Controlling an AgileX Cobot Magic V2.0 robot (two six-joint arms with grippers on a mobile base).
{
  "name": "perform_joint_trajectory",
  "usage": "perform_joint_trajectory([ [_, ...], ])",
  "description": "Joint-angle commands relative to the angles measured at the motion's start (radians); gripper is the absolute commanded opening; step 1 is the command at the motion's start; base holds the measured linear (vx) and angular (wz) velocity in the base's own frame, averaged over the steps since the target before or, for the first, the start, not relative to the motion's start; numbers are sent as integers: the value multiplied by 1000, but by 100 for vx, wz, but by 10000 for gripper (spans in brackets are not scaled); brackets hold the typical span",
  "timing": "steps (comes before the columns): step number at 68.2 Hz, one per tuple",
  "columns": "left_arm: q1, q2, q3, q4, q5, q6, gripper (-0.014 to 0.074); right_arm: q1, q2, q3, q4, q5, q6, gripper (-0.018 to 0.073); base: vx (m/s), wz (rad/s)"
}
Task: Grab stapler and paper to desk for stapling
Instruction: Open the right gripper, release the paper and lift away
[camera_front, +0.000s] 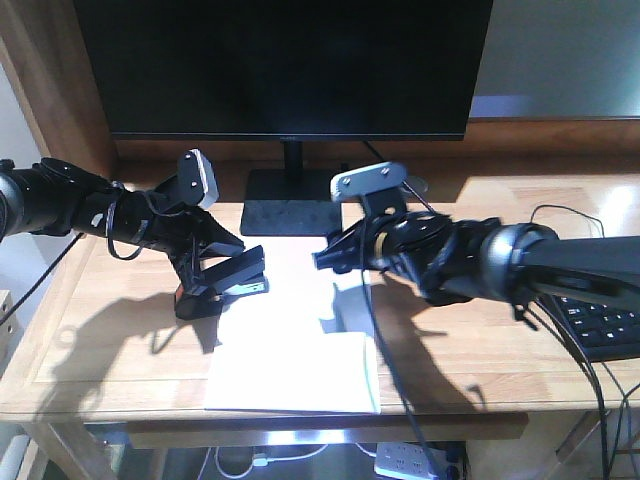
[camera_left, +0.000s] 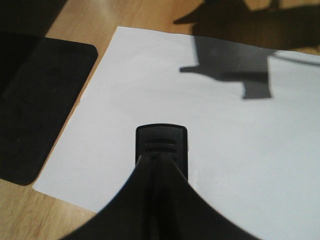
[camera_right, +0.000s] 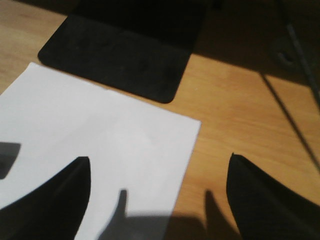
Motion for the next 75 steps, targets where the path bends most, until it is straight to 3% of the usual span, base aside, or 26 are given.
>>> perform_joint_trajectory([
  [1,-10,-55,-27,-54,22,-10,-6,-3,-127,18,-22,95,-35,542,0,0],
  [14,-10,-55,-27,-54,22,-10,-6,-3,-329,160,-22,116,-89,542,0,0],
  [42,-10,-55,-27,-54,22,-10,-6,-3,-905,408,-21,113,-86,542,0,0],
  [75,-10,-55,-27,-54,22,-10,-6,-3,-1562,770,-20,-14,-150,542,0,0],
])
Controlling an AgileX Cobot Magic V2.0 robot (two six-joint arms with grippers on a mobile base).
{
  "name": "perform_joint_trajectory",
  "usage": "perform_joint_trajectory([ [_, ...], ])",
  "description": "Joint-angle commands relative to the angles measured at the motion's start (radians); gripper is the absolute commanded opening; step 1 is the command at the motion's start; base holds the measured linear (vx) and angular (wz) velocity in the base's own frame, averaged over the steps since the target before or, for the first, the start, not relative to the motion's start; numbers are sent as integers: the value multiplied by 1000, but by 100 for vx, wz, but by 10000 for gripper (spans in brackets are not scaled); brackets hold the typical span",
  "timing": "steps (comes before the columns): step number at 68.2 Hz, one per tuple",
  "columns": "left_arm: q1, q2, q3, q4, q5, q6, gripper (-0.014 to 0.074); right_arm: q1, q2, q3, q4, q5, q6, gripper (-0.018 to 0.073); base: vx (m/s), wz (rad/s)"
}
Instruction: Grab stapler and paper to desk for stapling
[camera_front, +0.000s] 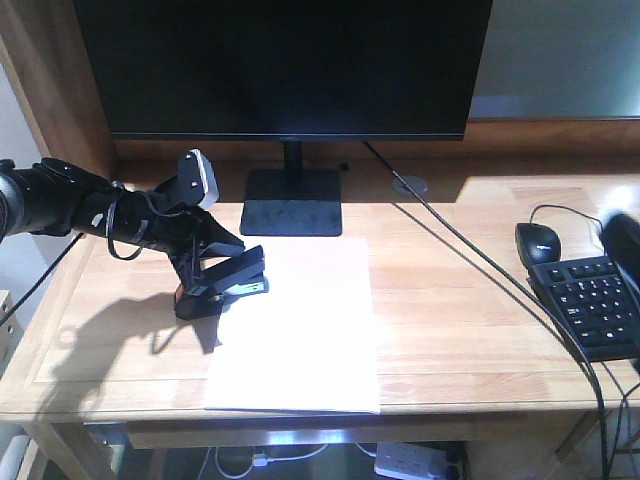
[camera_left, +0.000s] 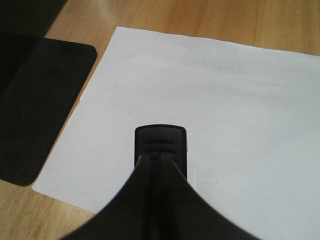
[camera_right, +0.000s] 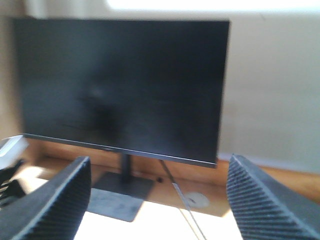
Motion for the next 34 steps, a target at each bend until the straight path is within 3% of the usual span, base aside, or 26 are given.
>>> perform_joint_trajectory([
  [1,-10,-55,-27,-54,22,-10,-6,-3,-91,32,-31,-18,-14,542,0,0],
  [18,-10,-55,-27,-54,22,-10,-6,-3,-313,202,-16,-71,-14,542,0,0],
  [34,-10,-55,-27,-54,22,-10,-6,-3,-362,243,20,-87,-14,542,0,0],
])
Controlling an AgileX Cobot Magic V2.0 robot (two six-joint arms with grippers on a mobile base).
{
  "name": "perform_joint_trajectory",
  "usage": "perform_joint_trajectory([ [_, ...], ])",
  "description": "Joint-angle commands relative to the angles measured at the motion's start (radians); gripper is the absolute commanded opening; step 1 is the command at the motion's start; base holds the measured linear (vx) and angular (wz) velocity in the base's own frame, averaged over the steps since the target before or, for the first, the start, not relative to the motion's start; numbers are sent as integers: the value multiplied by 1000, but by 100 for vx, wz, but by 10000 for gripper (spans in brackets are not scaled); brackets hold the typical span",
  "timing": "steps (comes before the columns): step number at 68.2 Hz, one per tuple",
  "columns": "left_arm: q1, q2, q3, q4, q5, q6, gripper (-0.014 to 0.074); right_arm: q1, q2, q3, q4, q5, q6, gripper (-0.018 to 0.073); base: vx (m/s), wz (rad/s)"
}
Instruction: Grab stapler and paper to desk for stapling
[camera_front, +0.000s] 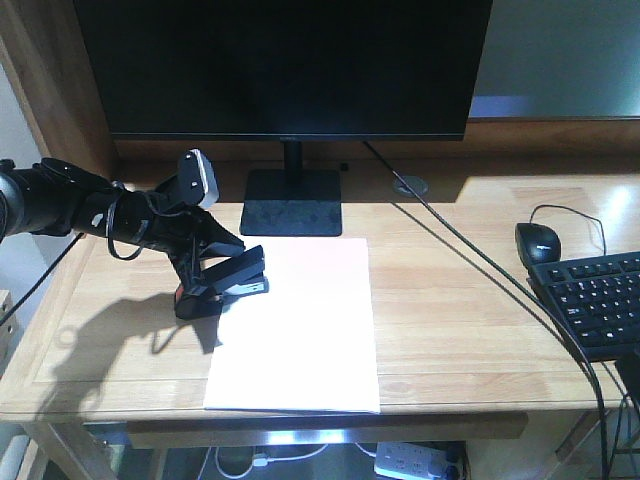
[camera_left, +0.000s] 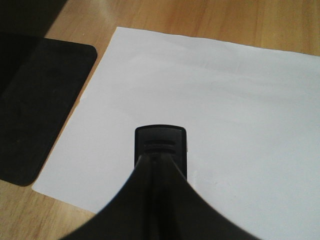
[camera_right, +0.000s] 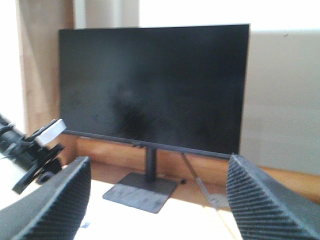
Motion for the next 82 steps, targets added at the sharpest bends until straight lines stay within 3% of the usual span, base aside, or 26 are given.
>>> perform_joint_trajectory([
  [1,-10,-55,-27,-54,22,-10,-6,-3,9,-24,0,7,-9,542,0,0],
  [82,-13,-49,-27,-88,34,-11,-6,-3,10,-24,-6,7,-10,542,0,0],
])
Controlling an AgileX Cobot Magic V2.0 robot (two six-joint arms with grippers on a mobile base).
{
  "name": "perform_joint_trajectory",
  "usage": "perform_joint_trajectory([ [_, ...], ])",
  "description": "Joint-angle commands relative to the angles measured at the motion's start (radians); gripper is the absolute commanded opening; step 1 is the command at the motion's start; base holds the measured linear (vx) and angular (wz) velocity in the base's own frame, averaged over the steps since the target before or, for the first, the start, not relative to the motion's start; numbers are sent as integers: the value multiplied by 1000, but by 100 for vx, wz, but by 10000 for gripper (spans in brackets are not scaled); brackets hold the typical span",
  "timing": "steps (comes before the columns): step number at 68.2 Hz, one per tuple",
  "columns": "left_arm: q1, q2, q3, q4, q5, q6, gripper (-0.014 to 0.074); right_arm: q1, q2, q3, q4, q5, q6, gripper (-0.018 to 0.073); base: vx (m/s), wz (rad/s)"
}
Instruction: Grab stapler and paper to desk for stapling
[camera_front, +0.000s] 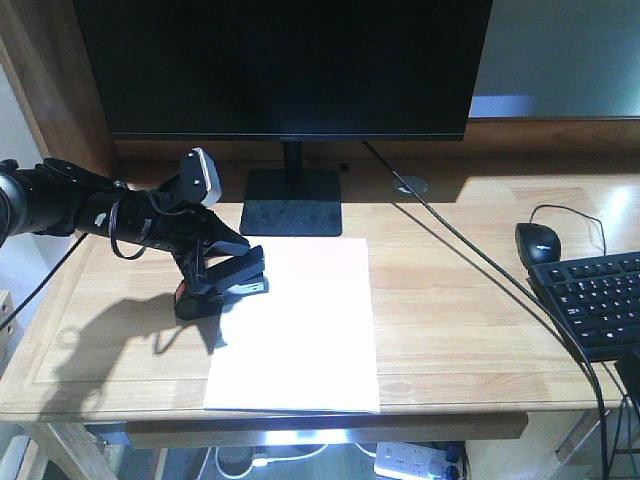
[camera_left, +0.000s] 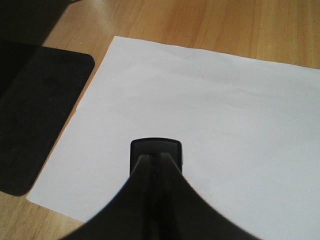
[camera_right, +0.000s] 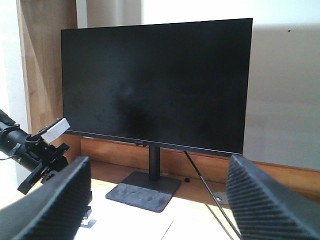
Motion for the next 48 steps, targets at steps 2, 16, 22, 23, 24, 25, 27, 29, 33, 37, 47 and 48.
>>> perform_joint_trajectory([
  [2,-6,-46,-27,-60,25,-11,-6,-3,11,-26,-12,7,-8,542,0,0],
  [16,-6,-6,-27,-59,38,-11,-6,-3,11,-26,-12,7,-8,542,0,0],
  [22,-6,4,-27,-60,30,-11,-6,-3,11,-26,-12,7,-8,542,0,0],
  [23,-6,5,-27,-62,30,-11,-6,-3,11,-26,-12,7,-7,542,0,0],
  [24,-6,6,-27,-63,30,-11,-6,-3,11,-26,-12,7,-7,542,0,0],
  [25,-6,7,-27,-63,30,-11,-6,-3,11,-26,-12,7,-7,542,0,0],
  [27,-6,8,-27,-63,28,-11,-6,-3,11,-26,-12,7,-7,542,0,0],
  [29,-6,9,-27,-61,27,-11,-6,-3,11,-26,-12,7,-7,542,0,0],
  [33,-6,14,-27,-61,27,-11,-6,-3,11,-26,-12,7,-7,542,0,0],
  [37,-6,19,-27,-61,27,-13,-6,-3,11,-26,-12,7,-7,542,0,0],
  [47,-6,36,-27,-44,27,-38,-6,-3,11,-26,-12,7,-7,542,0,0],
  [48,-6,37,-27,-41,29,-38,-6,-3,11,-26,-12,7,-7,542,0,0],
])
